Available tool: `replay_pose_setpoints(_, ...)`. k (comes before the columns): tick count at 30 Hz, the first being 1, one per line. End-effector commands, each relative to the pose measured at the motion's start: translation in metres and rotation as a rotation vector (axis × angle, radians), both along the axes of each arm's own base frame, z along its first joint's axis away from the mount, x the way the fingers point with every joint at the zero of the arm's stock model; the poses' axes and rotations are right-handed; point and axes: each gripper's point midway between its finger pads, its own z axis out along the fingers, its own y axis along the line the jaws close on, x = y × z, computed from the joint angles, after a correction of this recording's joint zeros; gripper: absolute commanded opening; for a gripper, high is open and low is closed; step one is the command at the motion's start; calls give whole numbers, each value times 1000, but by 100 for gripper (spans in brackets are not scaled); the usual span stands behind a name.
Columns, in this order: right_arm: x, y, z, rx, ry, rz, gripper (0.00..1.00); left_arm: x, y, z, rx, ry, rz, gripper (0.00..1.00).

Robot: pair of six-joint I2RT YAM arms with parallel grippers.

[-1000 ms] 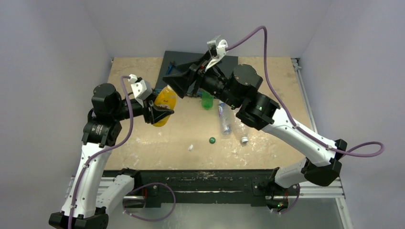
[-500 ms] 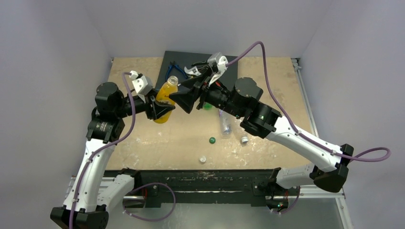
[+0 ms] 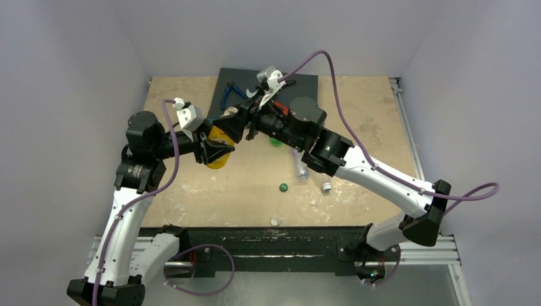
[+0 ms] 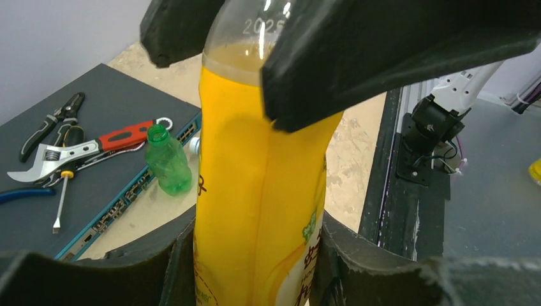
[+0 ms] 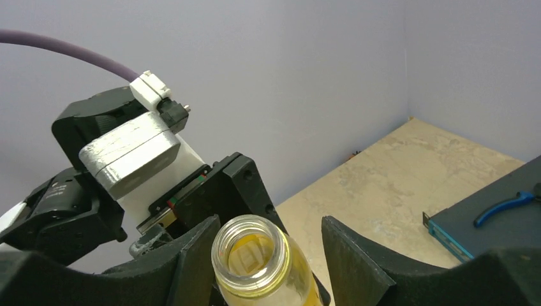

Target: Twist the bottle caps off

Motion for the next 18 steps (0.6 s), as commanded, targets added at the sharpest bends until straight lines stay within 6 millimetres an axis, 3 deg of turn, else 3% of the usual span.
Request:
replay_pose_setpoints(1, 8, -9, 27, 34, -35, -69, 61, -12, -2, 9, 13, -71, -53, 7)
replay_pose_setpoints(4, 8, -10, 26, 42, -39, -72, 44, -12, -2, 7, 13, -63, -55, 13)
replay_pose_setpoints(5, 9, -10, 27, 43, -42, -76, 36, -10, -2, 6, 12, -55, -51, 29)
replay_pose_setpoints(7, 10, -11, 24, 34, -47, -83, 23, -5, -1, 4, 7, -21, -26, 79)
replay_pose_setpoints(8, 11, -11, 21, 26, -47, -88, 19, -2, 0, 2, 7, 0, -7, 90)
replay_pose_setpoints(11, 17, -16, 11, -16, -77, -125, 17, 11, 6, -5, 25, 45, 72, 99)
replay_pose_setpoints(18, 55, -38, -30, -211, -199, -338, 19, 27, 22, -34, 116, 158, 204, 100)
